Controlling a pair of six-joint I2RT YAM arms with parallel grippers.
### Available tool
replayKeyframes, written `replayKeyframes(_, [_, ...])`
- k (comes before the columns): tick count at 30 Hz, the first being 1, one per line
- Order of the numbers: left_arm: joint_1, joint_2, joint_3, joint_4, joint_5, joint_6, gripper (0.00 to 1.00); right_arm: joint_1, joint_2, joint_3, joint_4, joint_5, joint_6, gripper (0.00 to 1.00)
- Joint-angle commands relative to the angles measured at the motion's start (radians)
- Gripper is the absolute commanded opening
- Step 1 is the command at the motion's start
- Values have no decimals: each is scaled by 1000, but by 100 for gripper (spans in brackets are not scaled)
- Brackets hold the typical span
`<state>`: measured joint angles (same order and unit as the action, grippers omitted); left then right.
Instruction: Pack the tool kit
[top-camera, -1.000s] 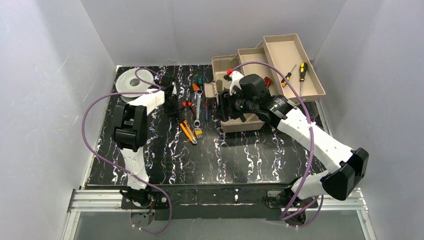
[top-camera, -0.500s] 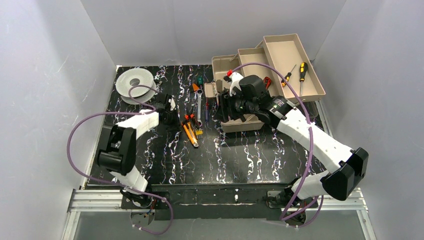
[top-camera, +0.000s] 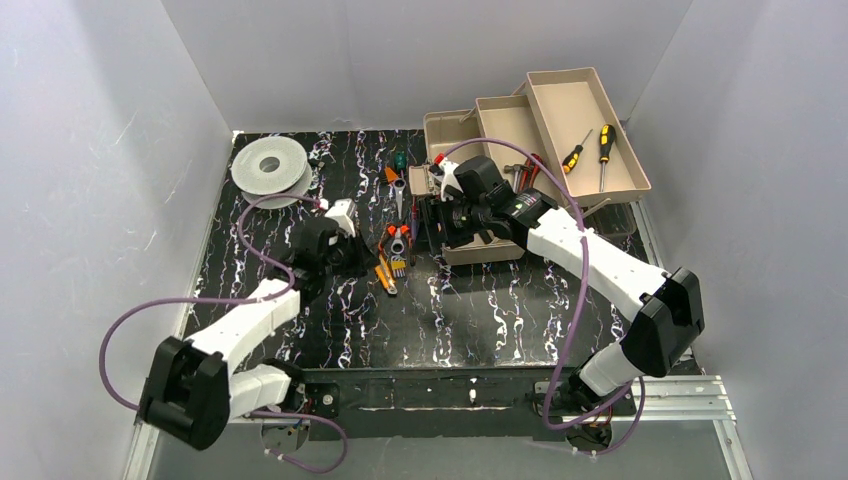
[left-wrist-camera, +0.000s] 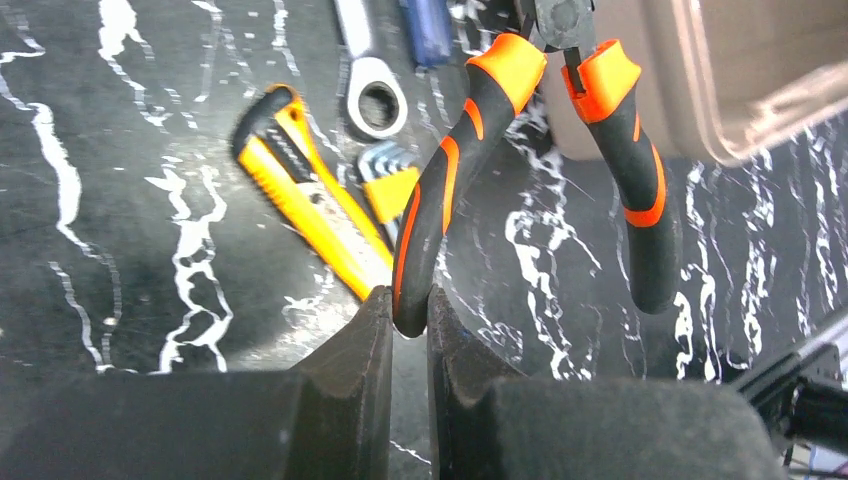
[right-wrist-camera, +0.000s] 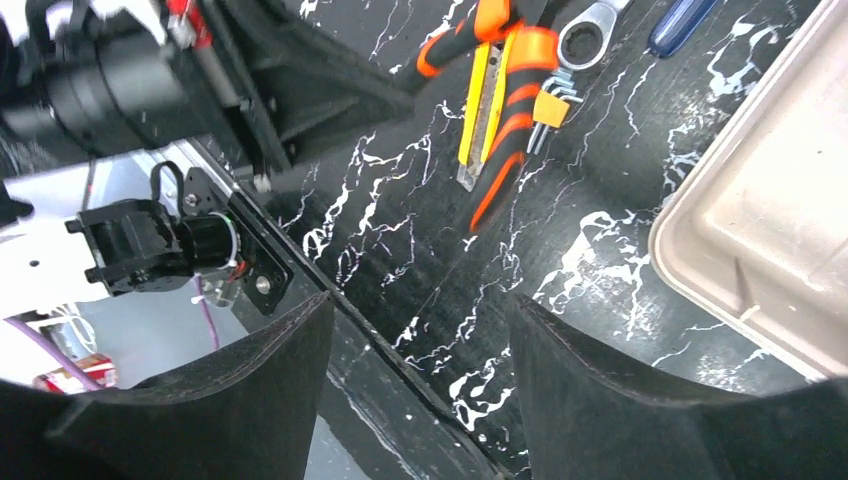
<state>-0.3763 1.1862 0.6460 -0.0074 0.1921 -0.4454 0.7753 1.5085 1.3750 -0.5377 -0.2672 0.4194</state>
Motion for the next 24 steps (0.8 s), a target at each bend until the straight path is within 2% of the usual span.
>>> replayKeyframes(1, [-60,-154,-93,184,-34,2,0,5,-8,32,65,-38,76,73])
replayKeyframes(10, [-94,-331,-179,261,6,-10,0,4,3,30,79,-3,97,73])
replayKeyframes(16, [-104,-367,-198,309,69,-35,0,5,27,39,101,-49,104,63])
replayKeyframes(19, [-105,-364,-196,323,97,-45,0,4,36,45,105,-63,104,49])
replayKeyframes(21, [-108,-356,-192,329,102,-49,0,4,38,48,108,-73,103,31])
replayKeyframes(23, [-108,-345,-191,330,103,-50,0,5,40,52,109,-72,100,7])
replayKeyframes(24, [-108,-340,-191,331,99,-53,6,5,39,55,106,-60,97,1])
